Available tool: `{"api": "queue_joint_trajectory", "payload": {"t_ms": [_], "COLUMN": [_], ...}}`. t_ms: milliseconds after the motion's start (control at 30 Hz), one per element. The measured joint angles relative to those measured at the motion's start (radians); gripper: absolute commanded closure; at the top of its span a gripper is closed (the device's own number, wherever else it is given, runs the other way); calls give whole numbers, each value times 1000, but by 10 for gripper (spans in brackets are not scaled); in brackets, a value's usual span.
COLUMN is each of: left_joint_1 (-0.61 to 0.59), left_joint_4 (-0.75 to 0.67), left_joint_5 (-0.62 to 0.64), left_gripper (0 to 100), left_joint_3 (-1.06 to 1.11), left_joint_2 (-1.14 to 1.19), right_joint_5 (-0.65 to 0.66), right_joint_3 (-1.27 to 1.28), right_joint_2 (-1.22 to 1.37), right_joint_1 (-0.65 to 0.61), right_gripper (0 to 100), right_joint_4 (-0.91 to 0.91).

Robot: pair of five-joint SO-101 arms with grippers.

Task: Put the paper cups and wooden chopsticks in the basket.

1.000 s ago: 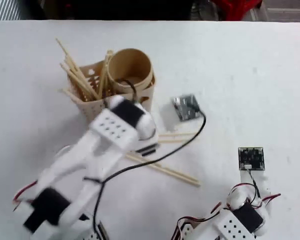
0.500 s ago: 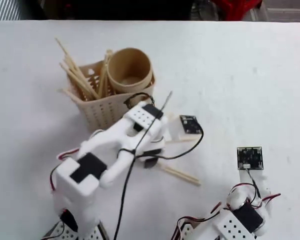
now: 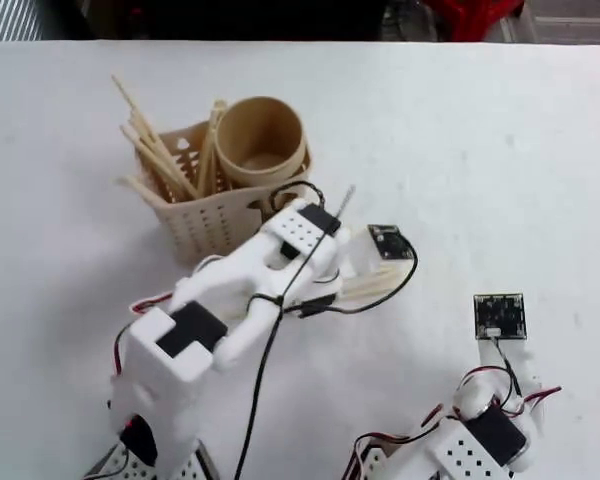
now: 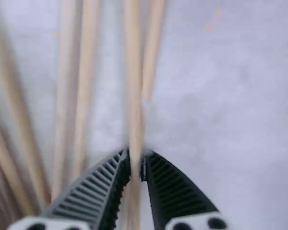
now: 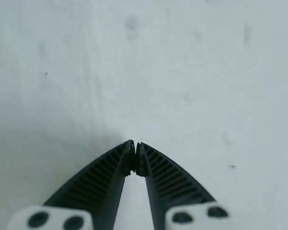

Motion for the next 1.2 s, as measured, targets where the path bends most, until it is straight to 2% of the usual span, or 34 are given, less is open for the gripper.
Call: {"api": "queue_joint_trajectory", "payload": {"t_ms": [167, 300, 600, 767, 1000, 1200], "left_joint_1": [0, -3, -9, -9, -6, 48], "left_joint_4": [0, 60, 333, 468, 485, 485], "left_joint_5": [97, 129, 140, 186, 236, 241], "left_gripper": [977, 977, 977, 977, 977, 977], "left_joint_3": [-40, -137, -555, -827, -1152, -1384], "left_joint_2": [15, 25, 26, 26, 26, 26], "right_joint_5": [0, 0, 0, 0, 0, 0], "right_joint_3": [0, 0, 0, 0, 0, 0], "right_joint_2": [0, 0, 0, 0, 0, 0], "right_joint_1": [0, 0, 0, 0, 0, 0], "right_gripper": [982, 982, 981, 981, 981, 981], "right_joint_4": [0, 0, 0, 0, 0, 0]}}
